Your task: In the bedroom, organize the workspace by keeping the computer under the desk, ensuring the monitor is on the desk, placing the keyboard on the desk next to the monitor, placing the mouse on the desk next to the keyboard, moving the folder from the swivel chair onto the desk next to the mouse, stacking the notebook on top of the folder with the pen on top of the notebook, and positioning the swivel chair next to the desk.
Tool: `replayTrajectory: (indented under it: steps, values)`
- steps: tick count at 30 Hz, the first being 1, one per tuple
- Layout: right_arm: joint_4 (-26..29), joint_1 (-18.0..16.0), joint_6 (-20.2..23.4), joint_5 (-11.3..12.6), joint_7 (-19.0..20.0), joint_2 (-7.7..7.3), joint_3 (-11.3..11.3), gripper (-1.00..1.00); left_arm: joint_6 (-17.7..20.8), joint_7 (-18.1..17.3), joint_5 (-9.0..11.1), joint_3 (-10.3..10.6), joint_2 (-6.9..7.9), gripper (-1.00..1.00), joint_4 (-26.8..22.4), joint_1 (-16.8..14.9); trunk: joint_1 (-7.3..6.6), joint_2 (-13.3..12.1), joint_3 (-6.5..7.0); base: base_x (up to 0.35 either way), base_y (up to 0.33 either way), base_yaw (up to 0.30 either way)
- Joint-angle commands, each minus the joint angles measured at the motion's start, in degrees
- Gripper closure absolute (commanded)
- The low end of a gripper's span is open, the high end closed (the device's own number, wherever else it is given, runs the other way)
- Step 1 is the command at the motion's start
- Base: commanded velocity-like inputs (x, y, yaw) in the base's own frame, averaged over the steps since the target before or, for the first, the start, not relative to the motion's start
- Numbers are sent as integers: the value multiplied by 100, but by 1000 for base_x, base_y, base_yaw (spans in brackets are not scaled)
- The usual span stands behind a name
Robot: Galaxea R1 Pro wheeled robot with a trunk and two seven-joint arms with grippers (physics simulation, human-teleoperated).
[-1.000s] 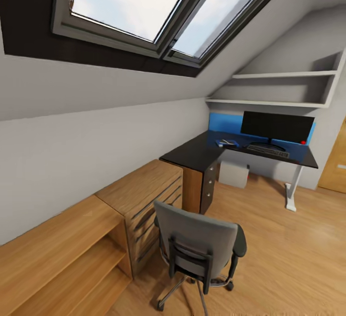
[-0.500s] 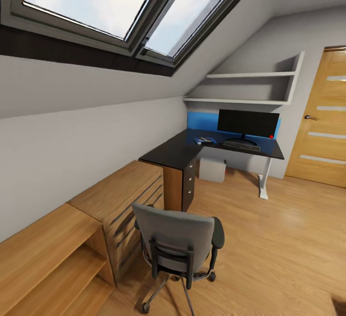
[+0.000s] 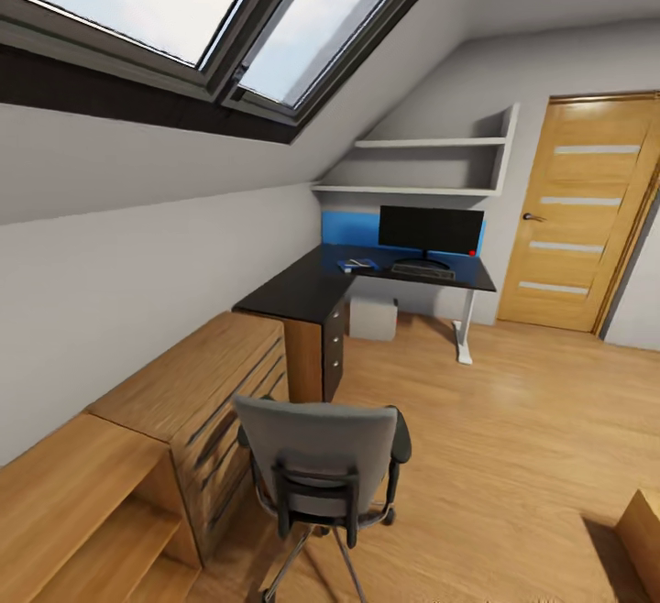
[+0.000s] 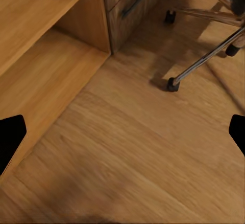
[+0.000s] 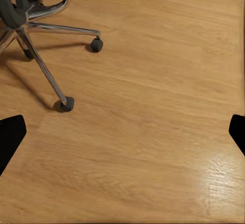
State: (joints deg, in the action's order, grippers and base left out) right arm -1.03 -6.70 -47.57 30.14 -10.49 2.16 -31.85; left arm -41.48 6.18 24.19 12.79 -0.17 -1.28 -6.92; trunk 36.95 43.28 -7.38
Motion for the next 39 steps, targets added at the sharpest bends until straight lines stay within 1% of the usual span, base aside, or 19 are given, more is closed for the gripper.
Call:
replayTrajectory:
  steps: [1,5,14,25,31,39]
  values:
    - [-11,-7,-15,18,-33,4,-49,-100,-9,58,-3,49,0,-100,-2,-2,2,7,-10,88,304,-300]
    - [-11,-7,-15,18,-33,4,-49,-100,-9,58,-3,48,0,-100,-3,-2,2,7,-13,77,215,-300]
    - [-11,-7,-20,18,-37,4,-47,-100,-9,58,-3,48,0,-100,-1,-2,2,7,-15,19,90,-300]
    - [-11,-7,-16,18,-41,4,-42,-100,-18,58,1,45,0,-100,-3,-2,2,7,-20,-6,210,-289]
    - [-11,-7,-10,18,-47,4,-41,-100,-18,58,4,43,0,-100,-3,-2,2,7,-36,-46,285,-121]
    - [-11,-7,-1,16,-49,4,-40,-100,-18,58,3,47,0,-100,-2,-2,2,7,-40,-10,274,-22]
